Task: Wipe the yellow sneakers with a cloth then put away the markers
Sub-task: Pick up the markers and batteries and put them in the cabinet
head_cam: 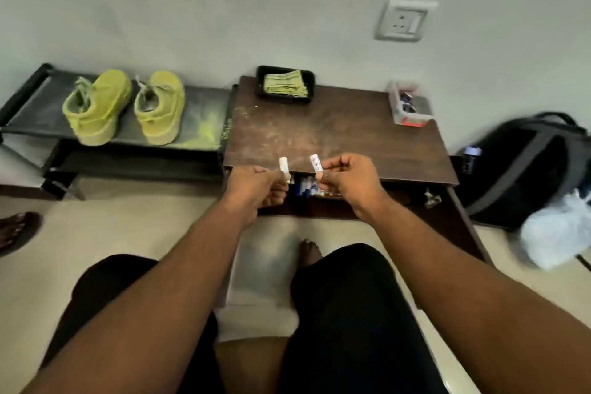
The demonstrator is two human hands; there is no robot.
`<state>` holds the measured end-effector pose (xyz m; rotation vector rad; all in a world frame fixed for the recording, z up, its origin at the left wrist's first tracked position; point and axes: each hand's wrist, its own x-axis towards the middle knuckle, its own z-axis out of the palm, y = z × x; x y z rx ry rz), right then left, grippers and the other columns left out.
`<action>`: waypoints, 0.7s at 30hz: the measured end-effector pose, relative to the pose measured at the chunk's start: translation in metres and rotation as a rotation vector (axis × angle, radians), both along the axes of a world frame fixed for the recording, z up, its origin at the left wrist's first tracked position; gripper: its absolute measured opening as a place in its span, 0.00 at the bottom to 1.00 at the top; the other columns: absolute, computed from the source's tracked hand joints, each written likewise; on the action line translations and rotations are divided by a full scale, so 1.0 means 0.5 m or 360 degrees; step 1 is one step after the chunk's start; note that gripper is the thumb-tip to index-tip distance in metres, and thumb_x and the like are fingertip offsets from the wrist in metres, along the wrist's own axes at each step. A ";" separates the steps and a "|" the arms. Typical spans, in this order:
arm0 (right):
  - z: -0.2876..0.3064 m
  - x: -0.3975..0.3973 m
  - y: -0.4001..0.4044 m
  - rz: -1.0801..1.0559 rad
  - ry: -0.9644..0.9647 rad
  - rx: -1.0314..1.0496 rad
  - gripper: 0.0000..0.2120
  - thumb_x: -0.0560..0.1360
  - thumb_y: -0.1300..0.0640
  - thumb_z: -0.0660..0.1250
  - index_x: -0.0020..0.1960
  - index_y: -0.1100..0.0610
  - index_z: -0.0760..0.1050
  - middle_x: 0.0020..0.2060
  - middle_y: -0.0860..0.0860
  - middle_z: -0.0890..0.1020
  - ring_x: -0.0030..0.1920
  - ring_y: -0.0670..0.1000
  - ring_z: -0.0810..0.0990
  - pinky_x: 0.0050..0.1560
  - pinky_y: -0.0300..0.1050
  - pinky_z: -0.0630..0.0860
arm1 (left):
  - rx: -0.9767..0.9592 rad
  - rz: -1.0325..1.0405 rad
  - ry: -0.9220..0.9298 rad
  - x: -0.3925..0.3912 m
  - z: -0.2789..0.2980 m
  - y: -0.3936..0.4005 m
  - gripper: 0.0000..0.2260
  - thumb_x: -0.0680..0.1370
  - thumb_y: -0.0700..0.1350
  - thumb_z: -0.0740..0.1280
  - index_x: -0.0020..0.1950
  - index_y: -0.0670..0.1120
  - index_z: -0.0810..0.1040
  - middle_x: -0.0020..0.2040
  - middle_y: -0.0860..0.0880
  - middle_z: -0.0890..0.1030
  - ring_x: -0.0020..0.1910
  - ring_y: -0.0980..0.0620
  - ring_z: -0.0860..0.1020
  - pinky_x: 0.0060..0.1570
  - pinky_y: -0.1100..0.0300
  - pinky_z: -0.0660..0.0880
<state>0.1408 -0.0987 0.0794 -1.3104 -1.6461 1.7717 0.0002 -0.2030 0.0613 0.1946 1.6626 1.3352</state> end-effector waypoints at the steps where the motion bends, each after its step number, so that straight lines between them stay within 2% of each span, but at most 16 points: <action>1: 0.003 0.046 0.019 0.0033 -0.0033 -0.0026 0.07 0.70 0.73 0.70 0.44 0.64 0.77 0.35 0.57 0.81 0.33 0.48 0.80 0.37 0.41 0.80 | -0.0026 -0.0068 -0.0052 0.038 -0.007 0.023 0.06 0.73 0.38 0.72 0.39 0.39 0.77 0.31 0.43 0.80 0.23 0.54 0.75 0.25 0.64 0.75; 4: -0.042 0.201 0.077 -0.0002 -0.0249 -0.0091 0.06 0.70 0.71 0.71 0.44 0.64 0.79 0.36 0.56 0.82 0.36 0.49 0.80 0.40 0.42 0.80 | -0.0160 -0.0239 -0.0095 0.141 -0.060 0.101 0.07 0.73 0.38 0.72 0.37 0.39 0.78 0.30 0.44 0.78 0.23 0.54 0.72 0.22 0.65 0.70; 7: -0.157 0.303 0.129 -0.0274 -0.0391 -0.0224 0.06 0.70 0.70 0.72 0.43 0.62 0.79 0.39 0.57 0.83 0.40 0.52 0.80 0.42 0.44 0.79 | -0.0321 -0.0261 0.0064 0.213 -0.164 0.189 0.06 0.71 0.36 0.74 0.35 0.36 0.80 0.30 0.42 0.77 0.23 0.51 0.70 0.25 0.62 0.68; 11: -0.330 0.306 0.189 -0.0529 -0.0305 -0.0429 0.08 0.71 0.74 0.67 0.39 0.62 0.77 0.36 0.58 0.81 0.37 0.53 0.79 0.37 0.42 0.79 | -0.0463 -0.0276 0.0292 0.264 -0.307 0.305 0.06 0.70 0.38 0.75 0.35 0.38 0.80 0.31 0.41 0.80 0.25 0.48 0.75 0.32 0.53 0.79; 13: -0.392 0.277 0.219 -0.0553 -0.0317 -0.0449 0.08 0.71 0.74 0.68 0.39 0.62 0.76 0.35 0.57 0.80 0.35 0.51 0.78 0.33 0.39 0.78 | -0.0507 -0.0297 0.0417 0.270 -0.361 0.363 0.08 0.70 0.40 0.75 0.33 0.41 0.79 0.32 0.43 0.81 0.27 0.47 0.78 0.35 0.54 0.81; 15: -0.436 0.243 0.247 -0.0570 -0.0339 -0.0468 0.07 0.71 0.73 0.69 0.40 0.62 0.76 0.36 0.57 0.80 0.34 0.51 0.77 0.32 0.39 0.77 | -0.0562 -0.0309 0.0525 0.258 -0.404 0.407 0.08 0.69 0.42 0.76 0.34 0.44 0.78 0.36 0.42 0.83 0.34 0.45 0.82 0.38 0.52 0.82; 16: -0.453 0.227 0.261 -0.0563 -0.0347 -0.0470 0.07 0.71 0.74 0.68 0.40 0.63 0.76 0.36 0.59 0.79 0.33 0.51 0.77 0.32 0.39 0.76 | -0.0555 -0.0336 0.0517 0.255 -0.422 0.426 0.07 0.70 0.42 0.75 0.37 0.43 0.79 0.41 0.41 0.84 0.38 0.45 0.82 0.39 0.53 0.82; 17: -0.472 0.210 0.276 -0.0544 -0.0341 -0.0467 0.08 0.71 0.75 0.66 0.40 0.64 0.76 0.37 0.59 0.79 0.33 0.51 0.75 0.30 0.39 0.75 | -0.0535 -0.0388 0.0470 0.251 -0.436 0.442 0.05 0.72 0.42 0.74 0.43 0.41 0.80 0.47 0.39 0.83 0.39 0.46 0.82 0.37 0.58 0.81; 18: -0.491 0.196 0.292 -0.0523 -0.0326 -0.0458 0.10 0.71 0.76 0.64 0.38 0.64 0.76 0.36 0.58 0.78 0.32 0.51 0.74 0.30 0.38 0.74 | -0.0515 -0.0414 0.0372 0.249 -0.448 0.450 0.08 0.74 0.41 0.72 0.50 0.38 0.80 0.52 0.38 0.82 0.40 0.47 0.81 0.31 0.66 0.77; 19: -0.511 0.183 0.306 -0.0512 -0.0309 -0.0446 0.13 0.71 0.77 0.63 0.35 0.62 0.75 0.34 0.57 0.77 0.34 0.53 0.75 0.31 0.39 0.74 | -0.0500 -0.0462 0.0297 0.245 -0.461 0.453 0.12 0.76 0.40 0.70 0.57 0.36 0.78 0.55 0.37 0.81 0.41 0.48 0.80 0.26 0.70 0.73; 21: -0.546 0.160 0.329 -0.0549 -0.0321 -0.0403 0.14 0.71 0.75 0.65 0.34 0.58 0.74 0.36 0.56 0.78 0.41 0.57 0.79 0.41 0.46 0.79 | -0.0489 -0.0467 0.0307 0.236 -0.482 0.463 0.15 0.77 0.39 0.68 0.62 0.35 0.76 0.59 0.38 0.79 0.51 0.44 0.81 0.22 0.74 0.68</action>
